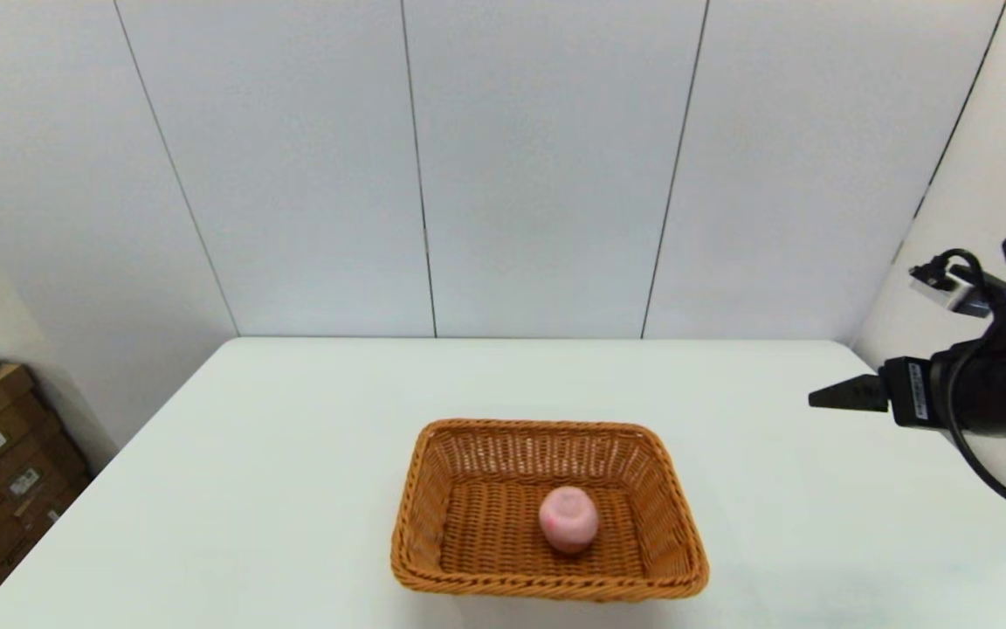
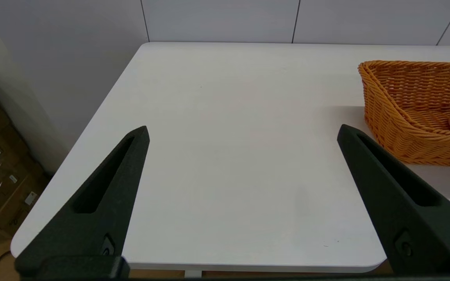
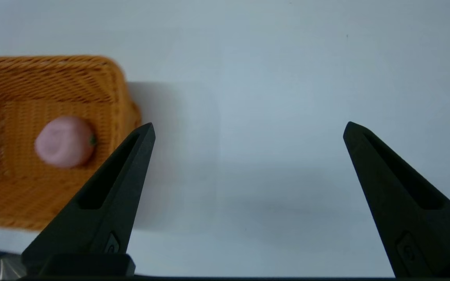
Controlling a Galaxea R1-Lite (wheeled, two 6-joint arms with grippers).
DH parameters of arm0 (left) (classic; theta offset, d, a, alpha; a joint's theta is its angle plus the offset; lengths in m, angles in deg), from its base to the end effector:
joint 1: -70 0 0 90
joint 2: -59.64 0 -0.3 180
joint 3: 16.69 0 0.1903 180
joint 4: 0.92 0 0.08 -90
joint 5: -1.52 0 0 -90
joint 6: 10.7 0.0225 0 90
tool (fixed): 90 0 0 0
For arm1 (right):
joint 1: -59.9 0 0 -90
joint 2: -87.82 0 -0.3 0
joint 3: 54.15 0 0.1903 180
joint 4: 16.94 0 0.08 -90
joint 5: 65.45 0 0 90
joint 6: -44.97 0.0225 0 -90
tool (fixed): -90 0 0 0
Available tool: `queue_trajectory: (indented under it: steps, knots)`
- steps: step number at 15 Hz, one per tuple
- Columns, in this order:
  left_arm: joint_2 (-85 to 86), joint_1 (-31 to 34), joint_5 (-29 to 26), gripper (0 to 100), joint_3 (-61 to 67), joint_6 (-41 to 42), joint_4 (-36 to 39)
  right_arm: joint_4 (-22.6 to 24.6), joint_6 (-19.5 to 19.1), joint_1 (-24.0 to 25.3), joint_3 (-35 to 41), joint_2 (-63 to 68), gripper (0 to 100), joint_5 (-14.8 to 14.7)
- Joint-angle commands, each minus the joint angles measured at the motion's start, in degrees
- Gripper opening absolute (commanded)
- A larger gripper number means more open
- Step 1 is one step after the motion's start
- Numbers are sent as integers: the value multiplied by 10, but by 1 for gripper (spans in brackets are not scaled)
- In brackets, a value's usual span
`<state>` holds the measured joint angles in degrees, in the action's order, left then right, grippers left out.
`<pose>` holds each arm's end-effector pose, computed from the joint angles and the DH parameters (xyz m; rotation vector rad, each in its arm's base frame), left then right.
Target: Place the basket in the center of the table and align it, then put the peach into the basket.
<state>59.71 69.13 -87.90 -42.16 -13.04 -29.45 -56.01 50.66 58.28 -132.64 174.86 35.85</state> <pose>-0.0259 0.0006 0.0763 -0.0402 0.0523 -0.0040 0.2415 -0.0024 0.1959 0.1870 0.8346 0.1180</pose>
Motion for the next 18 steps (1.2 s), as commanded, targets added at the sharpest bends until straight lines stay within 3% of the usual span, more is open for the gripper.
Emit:
queue_trajectory:
  steps: [1, 3, 4, 6, 8, 11, 13, 17, 18]
  knots:
    - [0, 0, 0, 100, 0, 0, 0, 5, 8, 32, 156, -278, 100, 12]
    - [0, 0, 0, 100, 0, 0, 0, 16, 24, 31, 253, -450, 100, 2]
    - [0, 0, 0, 100, 0, 0, 0, 17, 21, 25, 292, -522, 100, -16]
    - [0, 0, 0, 100, 0, 0, 0, 15, 20, 25, 339, -637, 100, -79]
    - [0, 0, 0, 100, 0, 0, 0, 6, 13, 26, 361, -729, 100, -120]
    - [0, 0, 0, 100, 0, 0, 0, 10, -14, 22, 390, -811, 100, -120]
    - [0, 0, 0, 100, 0, 0, 0, 8, -69, 21, 424, -870, 100, -121]
    - [0, 0, 0, 100, 0, 0, 0, 78, -66, 20, 504, -871, 100, -150]
    - [0, 0, 0, 100, 0, 0, 0, 78, -65, 20, 511, -871, 100, -135]
